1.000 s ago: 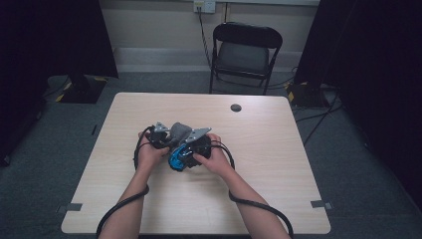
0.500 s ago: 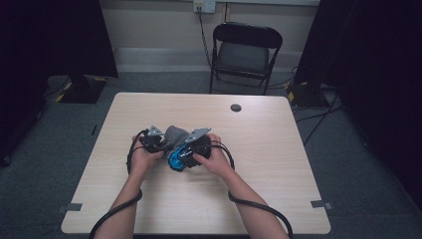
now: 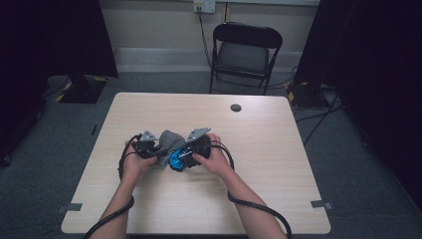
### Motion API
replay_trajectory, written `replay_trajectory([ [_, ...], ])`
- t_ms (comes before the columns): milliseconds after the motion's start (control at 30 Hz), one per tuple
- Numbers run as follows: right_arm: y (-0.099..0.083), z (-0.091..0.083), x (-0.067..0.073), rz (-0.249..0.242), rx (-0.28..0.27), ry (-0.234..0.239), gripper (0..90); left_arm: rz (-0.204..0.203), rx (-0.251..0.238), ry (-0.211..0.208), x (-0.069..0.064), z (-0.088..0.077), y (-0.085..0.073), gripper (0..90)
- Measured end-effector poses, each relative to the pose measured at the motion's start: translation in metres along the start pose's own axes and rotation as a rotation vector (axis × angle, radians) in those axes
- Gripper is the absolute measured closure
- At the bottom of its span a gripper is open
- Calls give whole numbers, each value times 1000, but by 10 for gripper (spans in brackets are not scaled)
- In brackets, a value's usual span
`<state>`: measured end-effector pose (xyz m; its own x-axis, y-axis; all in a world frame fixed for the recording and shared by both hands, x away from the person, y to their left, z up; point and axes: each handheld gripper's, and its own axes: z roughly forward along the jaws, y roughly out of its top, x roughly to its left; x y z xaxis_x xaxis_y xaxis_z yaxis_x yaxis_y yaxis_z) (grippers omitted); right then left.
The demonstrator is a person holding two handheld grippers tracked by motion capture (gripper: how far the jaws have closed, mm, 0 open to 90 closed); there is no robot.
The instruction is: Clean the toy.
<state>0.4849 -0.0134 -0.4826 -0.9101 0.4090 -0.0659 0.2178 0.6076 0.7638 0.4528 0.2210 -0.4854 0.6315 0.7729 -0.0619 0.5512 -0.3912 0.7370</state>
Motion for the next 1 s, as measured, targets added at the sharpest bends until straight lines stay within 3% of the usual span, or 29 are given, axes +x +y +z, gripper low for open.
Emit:
replay_trajectory([
  [1000,2,0,1,4,10,-5,116,-3,-1,-50,-13,-47,-41,760],
])
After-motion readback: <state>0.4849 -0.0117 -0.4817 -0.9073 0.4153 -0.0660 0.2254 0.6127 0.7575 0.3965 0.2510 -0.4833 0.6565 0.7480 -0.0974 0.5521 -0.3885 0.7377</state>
